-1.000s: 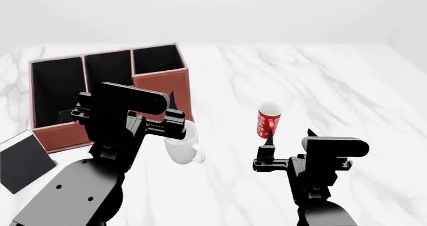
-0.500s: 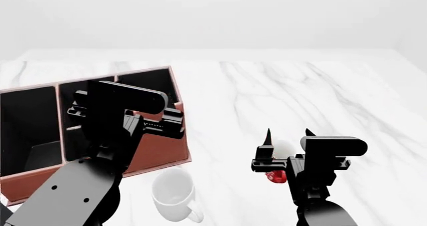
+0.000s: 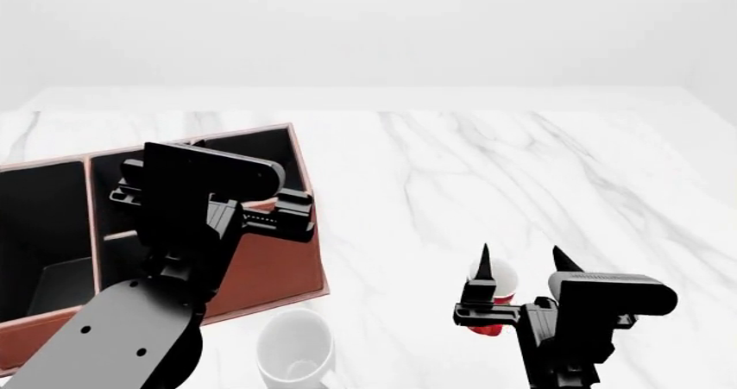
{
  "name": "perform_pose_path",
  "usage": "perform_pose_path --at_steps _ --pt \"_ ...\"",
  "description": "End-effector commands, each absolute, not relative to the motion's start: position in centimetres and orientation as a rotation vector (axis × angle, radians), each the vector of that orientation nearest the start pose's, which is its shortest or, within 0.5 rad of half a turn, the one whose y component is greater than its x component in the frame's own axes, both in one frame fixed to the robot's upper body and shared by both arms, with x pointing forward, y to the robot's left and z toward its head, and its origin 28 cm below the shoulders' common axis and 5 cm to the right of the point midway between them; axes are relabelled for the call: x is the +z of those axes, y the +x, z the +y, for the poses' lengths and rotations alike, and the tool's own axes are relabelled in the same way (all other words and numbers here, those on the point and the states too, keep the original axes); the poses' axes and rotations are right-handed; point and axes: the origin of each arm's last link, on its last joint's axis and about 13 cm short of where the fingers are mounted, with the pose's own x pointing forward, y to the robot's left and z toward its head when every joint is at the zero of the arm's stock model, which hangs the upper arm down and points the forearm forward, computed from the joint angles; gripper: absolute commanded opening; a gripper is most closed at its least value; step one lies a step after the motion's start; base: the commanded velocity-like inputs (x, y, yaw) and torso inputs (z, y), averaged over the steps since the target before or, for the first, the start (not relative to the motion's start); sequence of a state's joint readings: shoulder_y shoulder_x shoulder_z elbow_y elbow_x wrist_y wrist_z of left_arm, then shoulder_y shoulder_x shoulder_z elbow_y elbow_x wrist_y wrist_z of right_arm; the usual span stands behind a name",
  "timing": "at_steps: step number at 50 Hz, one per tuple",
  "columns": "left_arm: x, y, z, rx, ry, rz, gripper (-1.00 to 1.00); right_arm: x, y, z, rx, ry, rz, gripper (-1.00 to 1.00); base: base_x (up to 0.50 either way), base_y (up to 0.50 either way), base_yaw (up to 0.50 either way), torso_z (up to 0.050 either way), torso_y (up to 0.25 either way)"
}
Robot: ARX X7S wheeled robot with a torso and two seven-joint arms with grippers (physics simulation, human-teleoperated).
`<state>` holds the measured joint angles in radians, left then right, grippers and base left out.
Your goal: Pick up the red mug and place it to the right of the caddy.
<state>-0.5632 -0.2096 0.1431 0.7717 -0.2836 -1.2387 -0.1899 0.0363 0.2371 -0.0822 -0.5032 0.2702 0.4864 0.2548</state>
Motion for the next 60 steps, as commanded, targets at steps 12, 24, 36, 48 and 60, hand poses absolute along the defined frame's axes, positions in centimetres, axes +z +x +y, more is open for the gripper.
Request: perform_pose_path --at_steps 12,24,36,48,60 --pt "20.1 23.5 20.5 -0.099 0.143 -0.067 1.00 5.4 15.8 -13.4 -0.071 -0.015 0.079 1.00 0.00 0.00 0.00 0.000 0.000" --pt "19.8 23.7 20.6 -0.095 0.144 -0.057 1.00 3.5 16.4 -13.0 -0.024 -0.052 0.158 1.00 0.00 0.00 0.00 0.000 0.000" --pt "19.7 23.9 20.5 -0.098 0.144 -0.053 1.00 2.1 17.1 -12.7 -0.019 -0.054 0.215 1.00 0.00 0.00 0.00 0.000 0.000" --pt "19.6 23.8 20.4 -0.101 0.144 -0.052 1.00 1.8 17.8 -12.4 -0.006 -0.041 0.234 1.00 0.00 0.00 0.00 0.000 0.000" --pt "19.4 24.0 20.5 -0.099 0.143 -0.051 1.00 1.6 18.6 -12.1 -0.004 -0.042 0.240 1.00 0.00 0.00 0.00 0.000 0.000"
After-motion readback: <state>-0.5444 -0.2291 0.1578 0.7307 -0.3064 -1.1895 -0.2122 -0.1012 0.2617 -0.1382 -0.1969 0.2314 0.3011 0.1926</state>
